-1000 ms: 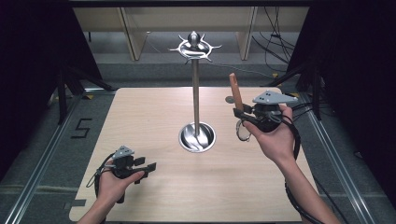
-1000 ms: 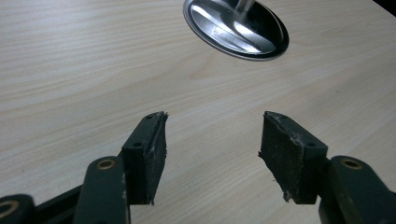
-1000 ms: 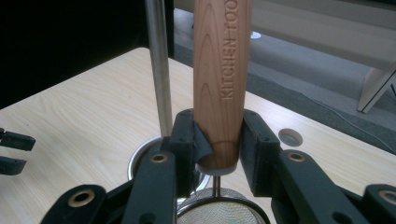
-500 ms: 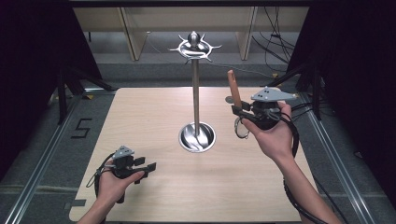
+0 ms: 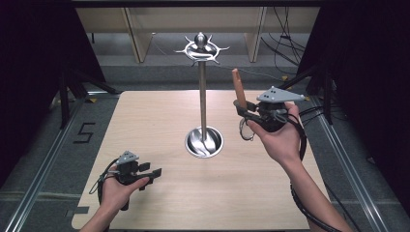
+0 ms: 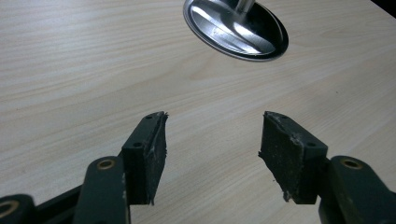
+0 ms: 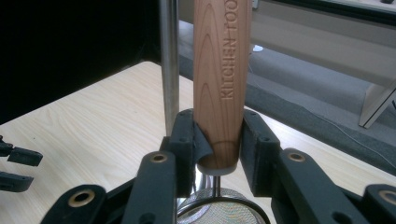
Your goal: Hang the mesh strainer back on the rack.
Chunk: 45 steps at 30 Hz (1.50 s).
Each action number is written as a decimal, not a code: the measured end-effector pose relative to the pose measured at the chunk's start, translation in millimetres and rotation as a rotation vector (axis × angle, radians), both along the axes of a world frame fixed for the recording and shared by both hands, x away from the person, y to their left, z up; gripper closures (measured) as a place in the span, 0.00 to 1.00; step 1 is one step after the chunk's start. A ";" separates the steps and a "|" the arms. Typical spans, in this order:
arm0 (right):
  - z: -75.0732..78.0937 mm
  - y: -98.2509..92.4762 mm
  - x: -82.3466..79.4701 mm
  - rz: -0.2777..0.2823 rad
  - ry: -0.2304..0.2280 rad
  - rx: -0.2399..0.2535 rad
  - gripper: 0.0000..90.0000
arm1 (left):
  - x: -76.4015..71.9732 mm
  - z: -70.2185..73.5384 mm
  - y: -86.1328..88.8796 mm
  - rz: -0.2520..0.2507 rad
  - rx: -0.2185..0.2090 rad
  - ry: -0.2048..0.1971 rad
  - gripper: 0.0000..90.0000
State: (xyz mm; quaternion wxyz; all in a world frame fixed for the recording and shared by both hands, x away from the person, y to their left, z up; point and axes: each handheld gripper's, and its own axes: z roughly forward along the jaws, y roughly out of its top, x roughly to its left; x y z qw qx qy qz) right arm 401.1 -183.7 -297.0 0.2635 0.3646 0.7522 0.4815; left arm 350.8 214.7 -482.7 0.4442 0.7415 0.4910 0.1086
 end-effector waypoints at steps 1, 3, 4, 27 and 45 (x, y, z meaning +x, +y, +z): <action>1.3 -0.7 0.8 0.011 0.005 -0.012 0.77 | 0.0 0.0 -0.1 0.000 0.000 0.000 0.44; 3.2 -0.2 0.9 0.019 0.004 -0.018 0.77 | 0.0 0.0 0.0 0.000 0.000 0.000 0.44; 4.2 0.5 1.0 0.015 -0.003 -0.018 0.77 | 0.0 0.0 0.0 -0.001 0.000 0.000 0.44; 20.9 14.1 4.4 0.037 -0.033 -0.006 0.77 | 0.1 0.5 0.2 -0.002 -0.003 0.001 0.44; 32.6 30.2 5.2 0.069 -0.056 -0.004 0.77 | -0.4 1.4 0.6 -0.003 -0.006 0.000 0.44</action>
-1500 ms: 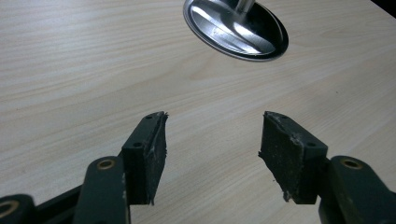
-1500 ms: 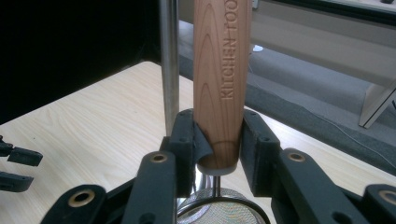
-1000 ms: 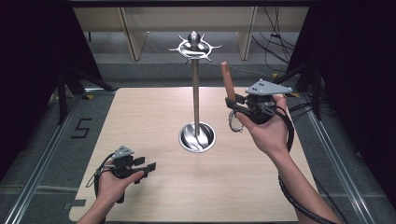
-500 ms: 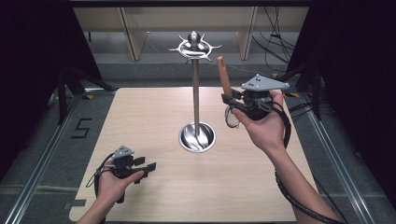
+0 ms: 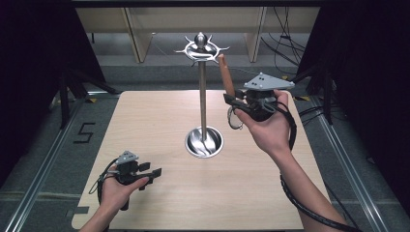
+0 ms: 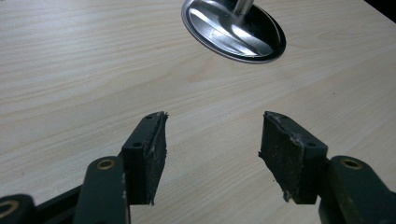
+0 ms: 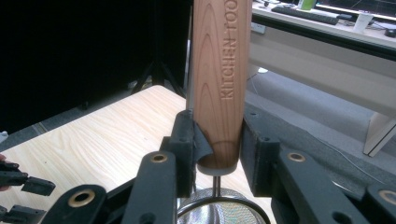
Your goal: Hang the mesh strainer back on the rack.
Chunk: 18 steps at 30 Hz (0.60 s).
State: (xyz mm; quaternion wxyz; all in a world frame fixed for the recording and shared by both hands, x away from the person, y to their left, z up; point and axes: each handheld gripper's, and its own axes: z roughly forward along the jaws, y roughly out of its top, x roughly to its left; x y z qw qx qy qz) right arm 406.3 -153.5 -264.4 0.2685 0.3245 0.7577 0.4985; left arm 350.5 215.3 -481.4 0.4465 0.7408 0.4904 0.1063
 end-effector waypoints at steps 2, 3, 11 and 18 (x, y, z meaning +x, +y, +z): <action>0.6 1.3 0.5 -0.011 -0.006 0.001 0.77 | 0.0 0.1 0.2 0.000 -0.001 0.000 0.44; 0.6 2.1 0.7 -0.007 -0.001 0.001 0.77 | 0.0 0.0 0.3 -0.001 0.001 -0.001 0.44; 2.0 7.3 4.3 -0.022 -0.006 0.004 0.77 | 0.0 0.4 0.1 0.000 0.000 -0.002 0.44; 0.4 11.9 7.0 -0.030 0.006 0.008 0.77 | -0.1 0.6 -0.4 0.000 -0.007 -0.002 0.44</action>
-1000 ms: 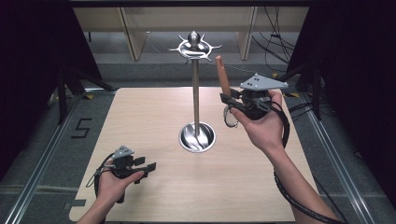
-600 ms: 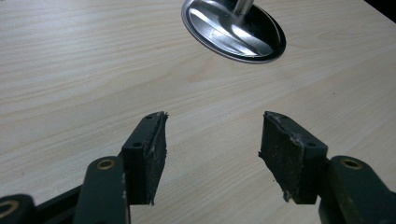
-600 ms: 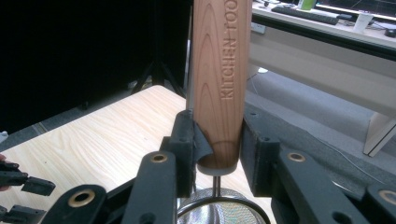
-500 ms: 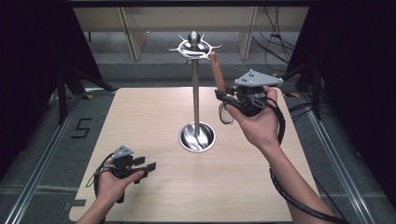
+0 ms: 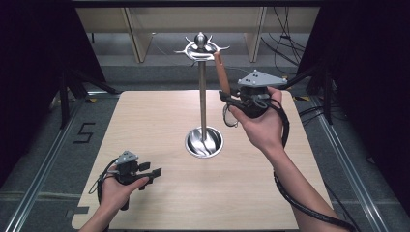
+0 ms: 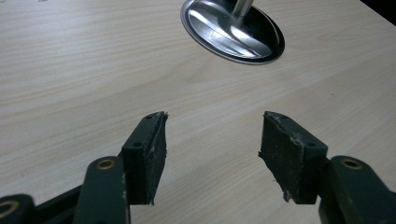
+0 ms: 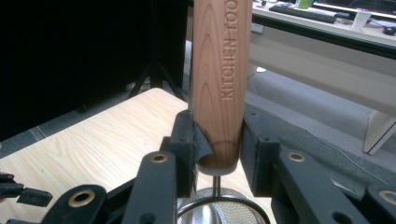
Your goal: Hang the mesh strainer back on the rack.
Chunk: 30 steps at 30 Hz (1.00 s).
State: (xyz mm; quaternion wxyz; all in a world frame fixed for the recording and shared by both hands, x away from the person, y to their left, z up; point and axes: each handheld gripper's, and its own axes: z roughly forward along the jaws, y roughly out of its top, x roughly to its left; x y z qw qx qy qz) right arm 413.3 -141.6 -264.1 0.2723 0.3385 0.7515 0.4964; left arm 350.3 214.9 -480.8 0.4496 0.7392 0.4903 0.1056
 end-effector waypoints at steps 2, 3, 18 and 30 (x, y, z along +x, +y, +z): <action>-0.4 0.8 1.5 -0.001 0.000 0.001 0.77 | -0.3 0.3 -0.1 0.005 0.000 0.001 0.44; -0.8 1.6 2.3 0.001 0.006 0.001 0.77 | -0.3 0.3 -0.1 0.006 -0.001 0.000 0.44; -8.3 8.9 10.6 -0.013 0.011 0.001 0.77 | -0.5 0.9 0.0 -0.003 -0.001 -0.006 0.44; -12.0 12.2 11.8 -0.009 0.045 -0.013 0.77 | -0.3 1.1 0.1 -0.001 -0.002 -0.004 0.44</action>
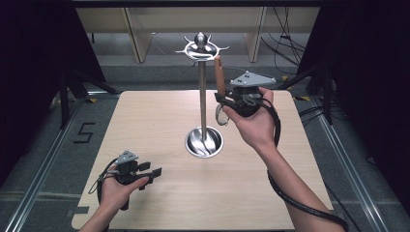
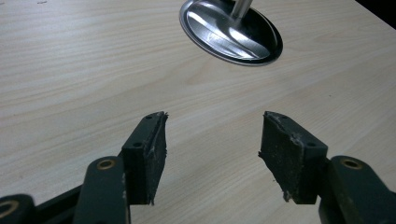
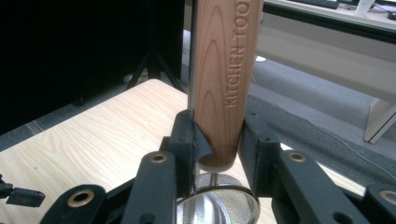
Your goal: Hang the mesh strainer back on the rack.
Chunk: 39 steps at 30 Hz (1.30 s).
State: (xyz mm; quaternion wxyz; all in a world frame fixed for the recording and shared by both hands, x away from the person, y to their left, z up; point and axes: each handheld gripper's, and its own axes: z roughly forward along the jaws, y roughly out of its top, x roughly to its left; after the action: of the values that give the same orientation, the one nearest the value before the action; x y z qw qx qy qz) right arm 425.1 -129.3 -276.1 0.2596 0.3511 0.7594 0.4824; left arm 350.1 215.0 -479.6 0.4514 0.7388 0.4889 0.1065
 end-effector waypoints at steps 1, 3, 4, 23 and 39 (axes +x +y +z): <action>-0.1 0.1 -0.5 -0.001 0.005 0.002 0.77 | 0.0 0.0 -0.1 -0.001 0.000 -0.001 0.44; 0.0 -0.2 -0.7 0.002 0.006 -0.002 0.77 | -0.2 0.0 -0.5 -0.002 -0.002 -0.003 0.44; 0.0 -0.2 -1.3 0.005 0.004 -0.007 0.76 | -0.2 0.0 -0.6 -0.001 -0.002 -0.004 0.44; -0.8 -34.8 -15.4 -0.015 -0.025 -0.058 0.53 | -0.1 -1.1 -1.0 -0.002 0.003 0.005 0.44; -20.0 -95.9 -32.6 -0.092 -0.006 -0.096 0.49 | 0.6 -3.8 -0.2 0.006 0.029 0.016 0.44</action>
State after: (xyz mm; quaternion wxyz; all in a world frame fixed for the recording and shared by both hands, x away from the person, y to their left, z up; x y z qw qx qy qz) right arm 392.6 -225.3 -296.1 0.3006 0.3713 0.7639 0.4339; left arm 350.7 214.8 -483.5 0.4363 0.7448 0.4930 0.1090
